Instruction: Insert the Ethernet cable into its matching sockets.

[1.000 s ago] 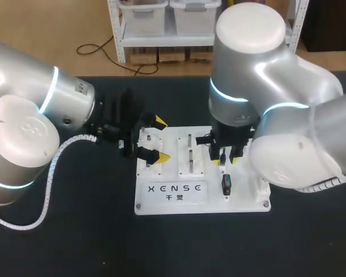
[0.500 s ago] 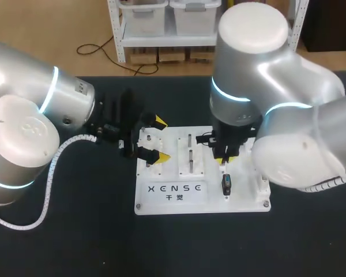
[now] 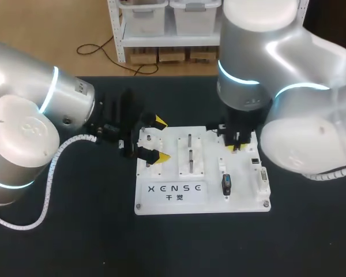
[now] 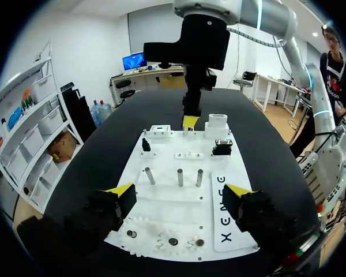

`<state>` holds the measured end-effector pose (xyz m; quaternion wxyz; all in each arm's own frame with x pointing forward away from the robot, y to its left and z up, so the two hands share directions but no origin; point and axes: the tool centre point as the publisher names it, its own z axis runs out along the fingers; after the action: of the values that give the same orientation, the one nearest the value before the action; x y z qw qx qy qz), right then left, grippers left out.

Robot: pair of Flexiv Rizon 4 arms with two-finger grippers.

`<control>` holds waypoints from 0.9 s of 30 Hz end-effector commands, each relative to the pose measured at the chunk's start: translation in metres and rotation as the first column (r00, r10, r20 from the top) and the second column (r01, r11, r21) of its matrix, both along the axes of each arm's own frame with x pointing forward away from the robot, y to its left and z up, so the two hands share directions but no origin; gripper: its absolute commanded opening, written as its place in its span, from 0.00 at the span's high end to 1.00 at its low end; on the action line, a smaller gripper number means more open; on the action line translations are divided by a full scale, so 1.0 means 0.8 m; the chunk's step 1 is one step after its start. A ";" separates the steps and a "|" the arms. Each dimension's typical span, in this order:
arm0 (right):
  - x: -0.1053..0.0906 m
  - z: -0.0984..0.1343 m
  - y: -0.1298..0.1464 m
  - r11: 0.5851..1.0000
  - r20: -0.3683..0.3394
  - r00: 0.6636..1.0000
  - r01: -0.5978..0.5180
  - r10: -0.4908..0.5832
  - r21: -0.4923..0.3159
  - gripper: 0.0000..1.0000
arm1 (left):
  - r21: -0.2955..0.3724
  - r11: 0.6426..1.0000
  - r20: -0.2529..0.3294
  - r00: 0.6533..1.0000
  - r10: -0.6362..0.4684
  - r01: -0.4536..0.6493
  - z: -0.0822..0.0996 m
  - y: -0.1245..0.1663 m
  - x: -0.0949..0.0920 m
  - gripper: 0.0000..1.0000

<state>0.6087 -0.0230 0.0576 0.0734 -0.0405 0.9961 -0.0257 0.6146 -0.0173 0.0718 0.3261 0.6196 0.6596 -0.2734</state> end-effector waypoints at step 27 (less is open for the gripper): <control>-0.013 -0.033 -0.061 0.999 0.004 0.999 0.053 -0.053 0.011 1.00 | 0.004 1.000 -0.001 1.000 0.001 -0.001 0.000 -0.001 0.000 0.00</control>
<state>0.5982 -0.0696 0.0342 0.0713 -0.0138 0.9970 -0.0252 0.6146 -0.0173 0.0718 0.3261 0.6196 0.6595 -0.2734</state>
